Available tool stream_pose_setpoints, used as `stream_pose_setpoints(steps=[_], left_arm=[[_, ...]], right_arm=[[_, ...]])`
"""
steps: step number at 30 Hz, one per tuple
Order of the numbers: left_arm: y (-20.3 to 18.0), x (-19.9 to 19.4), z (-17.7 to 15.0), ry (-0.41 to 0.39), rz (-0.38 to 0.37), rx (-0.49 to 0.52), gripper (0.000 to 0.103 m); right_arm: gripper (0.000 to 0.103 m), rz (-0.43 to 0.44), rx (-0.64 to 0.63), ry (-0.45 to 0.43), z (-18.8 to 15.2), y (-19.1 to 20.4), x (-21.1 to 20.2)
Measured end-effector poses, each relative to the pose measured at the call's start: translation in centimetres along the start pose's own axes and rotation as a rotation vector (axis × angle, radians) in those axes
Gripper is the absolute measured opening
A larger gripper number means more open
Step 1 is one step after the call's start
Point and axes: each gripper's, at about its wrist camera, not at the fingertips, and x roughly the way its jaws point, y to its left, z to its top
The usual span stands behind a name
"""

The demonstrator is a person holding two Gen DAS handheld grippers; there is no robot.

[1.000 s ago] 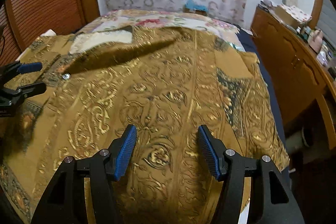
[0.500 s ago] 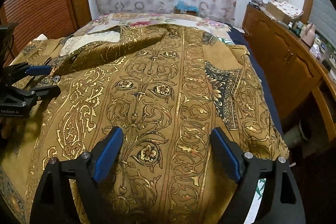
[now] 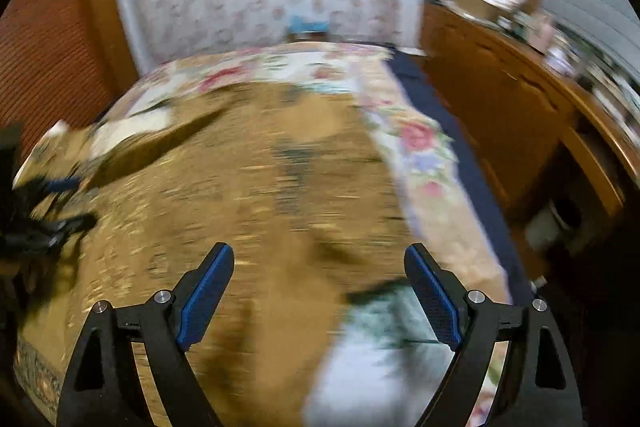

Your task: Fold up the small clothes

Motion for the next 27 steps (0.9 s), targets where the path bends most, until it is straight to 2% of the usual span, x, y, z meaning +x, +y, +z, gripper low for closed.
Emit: stream_pose_setpoints(steps=[3,5,7,15,18,19,20,22,24,27], left_arm=[[-0.1,0.0,-0.2,-0.003,0.002,-0.002,0.095],[-0.2,0.0,-0.2,-0.002,0.0,-0.002,0.095],[-0.4,0.2,-0.3,0.01,-0.013,0.01,0.103],[-0.7,0.2,-0.4,0.01,-0.012,0.021,0.103],[-0.8,0.2,-0.4,0.01,-0.013,0.021,0.103],[-0.7,0.2,-0.5,0.009,-0.014,0.02,0.103],[-0.7,0.1,-0.5,0.008,-0.016,0.021,0.103],[-0.5,-0.1,-0.5,0.005,-0.018,0.015,0.103],[0.0,-0.8,-0.4,-0.026,-0.023,-0.008,0.103],[0.5,-2.8,0.0,-0.112,-0.024,-0.041,0.103]], right_arm=[[0.088,-0.037,0.059,0.018,0.0,-3.0,0.7],[0.087,-0.006,0.118,0.034,-0.2,-4.4,1.5],[0.087,0.017,0.168,0.056,-0.4,-5.3,2.3],[0.082,0.115,0.282,0.133,-0.1,-7.6,5.0],[0.071,0.153,0.31,0.153,0.3,-8.5,5.7],[0.062,0.163,0.314,0.147,0.5,-8.8,5.6],[0.057,0.164,0.313,0.14,0.7,-8.8,5.3],[0.032,0.146,0.29,0.127,1.3,-8.9,4.7],[0.021,0.135,0.264,0.112,1.4,-8.1,4.4],[0.014,0.077,0.183,0.058,2.3,-6.7,3.2]])
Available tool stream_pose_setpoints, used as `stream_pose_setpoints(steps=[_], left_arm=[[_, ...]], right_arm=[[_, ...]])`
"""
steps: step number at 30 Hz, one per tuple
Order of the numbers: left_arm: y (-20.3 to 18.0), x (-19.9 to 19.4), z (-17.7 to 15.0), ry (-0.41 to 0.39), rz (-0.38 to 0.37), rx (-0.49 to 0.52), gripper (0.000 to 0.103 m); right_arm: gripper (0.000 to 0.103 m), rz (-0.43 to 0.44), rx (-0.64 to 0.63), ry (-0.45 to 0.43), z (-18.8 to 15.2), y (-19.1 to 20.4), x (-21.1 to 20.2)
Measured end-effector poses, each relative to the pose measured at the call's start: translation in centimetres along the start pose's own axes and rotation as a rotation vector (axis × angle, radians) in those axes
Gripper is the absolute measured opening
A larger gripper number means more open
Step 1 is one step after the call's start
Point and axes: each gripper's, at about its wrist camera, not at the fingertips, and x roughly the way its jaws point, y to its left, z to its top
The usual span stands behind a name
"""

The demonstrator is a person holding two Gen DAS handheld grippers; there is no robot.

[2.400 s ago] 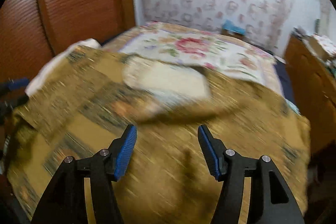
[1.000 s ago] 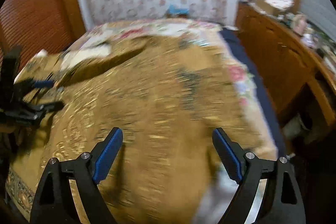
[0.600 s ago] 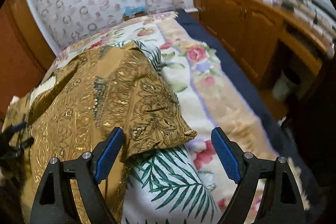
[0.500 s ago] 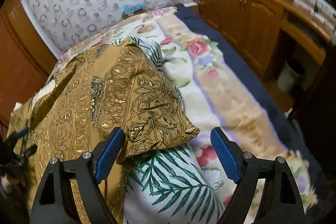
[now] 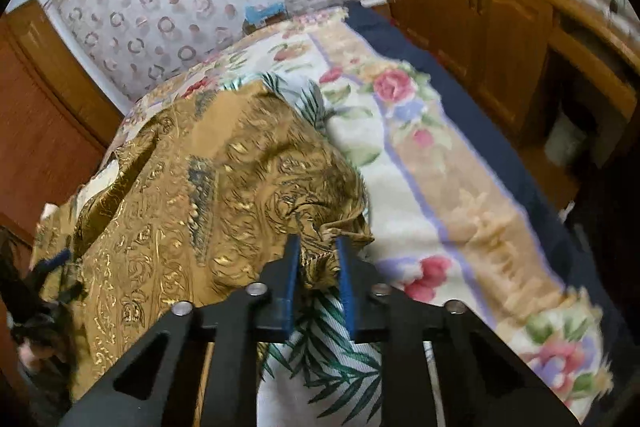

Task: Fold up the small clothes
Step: 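Grasp the shirt's other side edge with the right gripper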

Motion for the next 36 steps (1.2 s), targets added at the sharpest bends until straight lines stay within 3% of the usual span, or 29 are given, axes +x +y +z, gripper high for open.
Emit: stream_pose_setpoints(steps=[5,10,15,17,23,28,32,36], left_arm=[[0.3,-2.6,0.5,-0.114,0.017,-0.002,0.103],[1.0,-3.6,0.7,-0.148,-0.009,-0.019,0.103],[1.6,-3.5,0.7,-0.116,-0.043,-0.034,0.103],[1.7,-3.4,0.5,-0.112,-0.052,-0.033,0.103],[1.9,-3.7,0.3,-0.134,-0.054,-0.036,0.103],[2.3,-3.9,0.4,-0.143,-0.036,-0.047,0.103],[2.3,-3.9,0.4,-0.145,-0.027,-0.045,0.103],[2.3,-4.1,0.2,-0.15,-0.022,-0.042,0.103]], right_arm=[[0.012,-0.039,-0.171,-0.124,0.4,5.0,-3.0],[0.012,0.044,-0.326,-0.184,-0.6,10.7,-4.5],[0.012,0.137,-0.39,-0.105,-2.6,13.6,-2.5],[0.025,0.121,-0.407,-0.068,-3.4,14.0,-1.5],[0.05,0.143,-0.386,-0.054,-3.4,13.5,-1.2],[0.051,0.111,-0.309,-0.077,-1.7,11.1,-2.0],[0.051,0.063,-0.217,-0.036,0.4,10.1,1.7],[0.051,0.068,-0.118,0.032,1.8,8.9,5.6]])
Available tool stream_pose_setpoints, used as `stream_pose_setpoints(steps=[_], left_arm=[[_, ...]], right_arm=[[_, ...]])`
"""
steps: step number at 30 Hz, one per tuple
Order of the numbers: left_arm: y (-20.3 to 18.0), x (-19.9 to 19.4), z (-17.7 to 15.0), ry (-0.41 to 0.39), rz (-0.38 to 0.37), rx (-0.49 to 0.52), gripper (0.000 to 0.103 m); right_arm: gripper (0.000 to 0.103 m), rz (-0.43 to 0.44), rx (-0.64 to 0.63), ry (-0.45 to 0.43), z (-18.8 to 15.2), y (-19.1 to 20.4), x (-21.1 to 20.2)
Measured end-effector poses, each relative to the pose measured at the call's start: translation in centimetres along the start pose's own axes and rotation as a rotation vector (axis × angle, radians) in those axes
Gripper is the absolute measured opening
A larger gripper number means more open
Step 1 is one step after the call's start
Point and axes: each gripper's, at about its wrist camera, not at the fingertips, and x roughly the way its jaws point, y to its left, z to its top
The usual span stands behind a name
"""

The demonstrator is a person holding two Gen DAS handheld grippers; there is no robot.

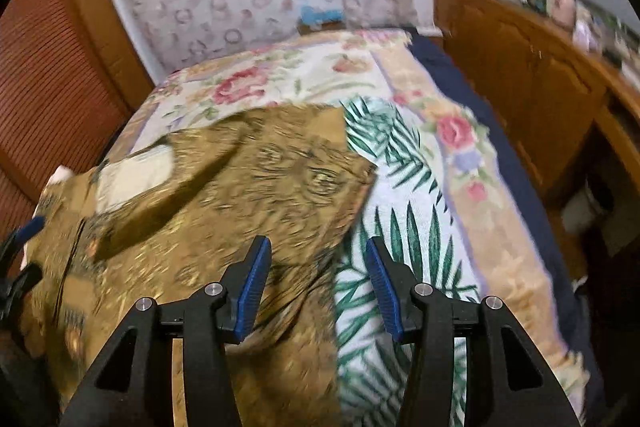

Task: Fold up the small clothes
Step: 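Grasp the shirt's other side edge with the right gripper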

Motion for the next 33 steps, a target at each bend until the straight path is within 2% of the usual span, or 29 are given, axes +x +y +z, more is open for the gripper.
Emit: stream_pose_setpoints(steps=[2,4,7,15,23,32,33], left_arm=[[0.0,-0.1,0.0,-0.002,0.007,0.0,0.103],[0.2,0.0,-0.2,0.001,0.013,-0.003,0.103],[0.3,0.0,-0.2,0.003,0.018,-0.009,0.103],[0.5,0.1,-0.2,0.007,0.027,-0.019,0.103],[0.6,0.3,-0.1,0.013,0.03,-0.019,0.103],[1.7,0.1,-0.3,0.005,0.044,-0.041,0.103],[1.8,0.1,-0.3,0.006,0.045,-0.043,0.103]], right_arm=[[0.042,0.028,0.019,0.014,0.5,0.0,0.9],[0.025,0.038,0.007,0.006,0.7,0.5,1.2],[0.01,0.046,-0.038,-0.019,1.3,1.5,0.9],[0.007,0.026,-0.174,-0.076,1.9,4.8,1.0],[0.007,-0.031,-0.212,-0.081,2.4,6.1,2.7],[0.006,0.142,-0.276,-0.074,2.9,9.2,2.3],[0.014,0.136,-0.288,-0.075,2.9,9.4,2.3]])
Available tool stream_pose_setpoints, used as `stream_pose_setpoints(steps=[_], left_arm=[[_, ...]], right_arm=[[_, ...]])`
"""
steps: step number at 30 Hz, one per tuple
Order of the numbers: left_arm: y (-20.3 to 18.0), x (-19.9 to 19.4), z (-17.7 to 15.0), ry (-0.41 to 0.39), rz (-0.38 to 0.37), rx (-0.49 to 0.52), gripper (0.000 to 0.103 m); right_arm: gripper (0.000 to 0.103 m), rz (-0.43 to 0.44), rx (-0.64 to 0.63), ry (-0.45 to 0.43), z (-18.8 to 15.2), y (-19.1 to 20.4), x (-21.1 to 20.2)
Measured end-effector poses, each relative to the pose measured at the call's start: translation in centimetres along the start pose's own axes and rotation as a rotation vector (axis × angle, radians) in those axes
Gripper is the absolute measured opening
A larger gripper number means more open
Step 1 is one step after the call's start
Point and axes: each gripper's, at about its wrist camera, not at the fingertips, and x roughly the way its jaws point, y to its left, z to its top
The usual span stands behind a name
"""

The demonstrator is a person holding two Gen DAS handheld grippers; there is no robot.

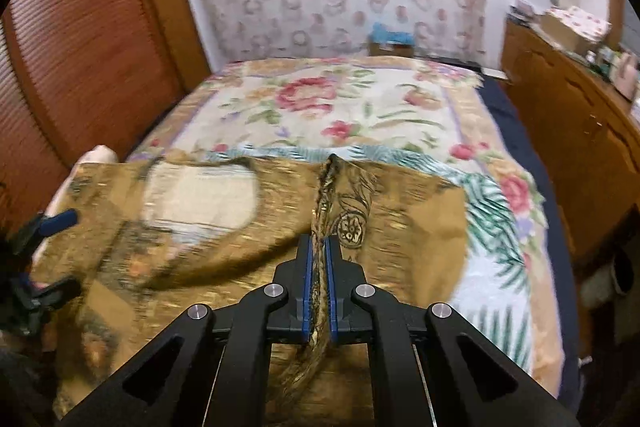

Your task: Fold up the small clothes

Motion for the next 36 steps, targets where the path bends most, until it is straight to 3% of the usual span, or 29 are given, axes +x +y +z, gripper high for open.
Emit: stream_pose_setpoints(steps=[3,4,10,11,13,18,22,26,31,36], left_arm=[[0.1,0.0,0.0,0.0,0.005,-0.003,0.103],[0.1,0.0,0.0,-0.001,0.006,-0.004,0.103],[0.3,0.0,0.2,-0.005,0.015,-0.017,0.103],[0.5,0.0,0.2,-0.008,0.014,-0.021,0.103],[0.7,0.0,0.3,-0.007,0.02,-0.023,0.103],[1.2,0.2,0.5,-0.008,0.032,-0.026,0.103],[1.3,0.6,0.7,0.017,0.054,-0.031,0.103],[1.3,-0.1,0.9,0.031,0.076,-0.022,0.103],[1.9,-1.9,-0.1,0.051,0.115,-0.027,0.103],[2.4,-3.8,-1.4,0.066,0.153,-0.051,0.103]], right_arm=[[0.053,-0.044,-0.011,0.001,-0.1,-0.2,0.4],[0.054,-0.056,-0.008,-0.004,-0.3,-0.6,0.4],[0.058,-0.154,-0.004,0.006,-2.0,-2.3,0.7],[0.058,-0.144,0.003,0.006,-2.0,-2.1,0.8],[0.058,-0.043,0.034,-0.004,-2.2,-2.1,0.7],[0.058,0.054,0.029,0.016,-1.2,-0.6,1.7],[0.058,0.028,0.034,0.007,-0.7,-0.8,1.6],[0.058,-0.001,0.092,0.067,-1.9,-2.1,1.6],[0.058,0.033,0.12,0.115,-4.0,-1.5,1.2],[0.058,0.041,0.127,0.145,-3.8,-2.3,2.4]])
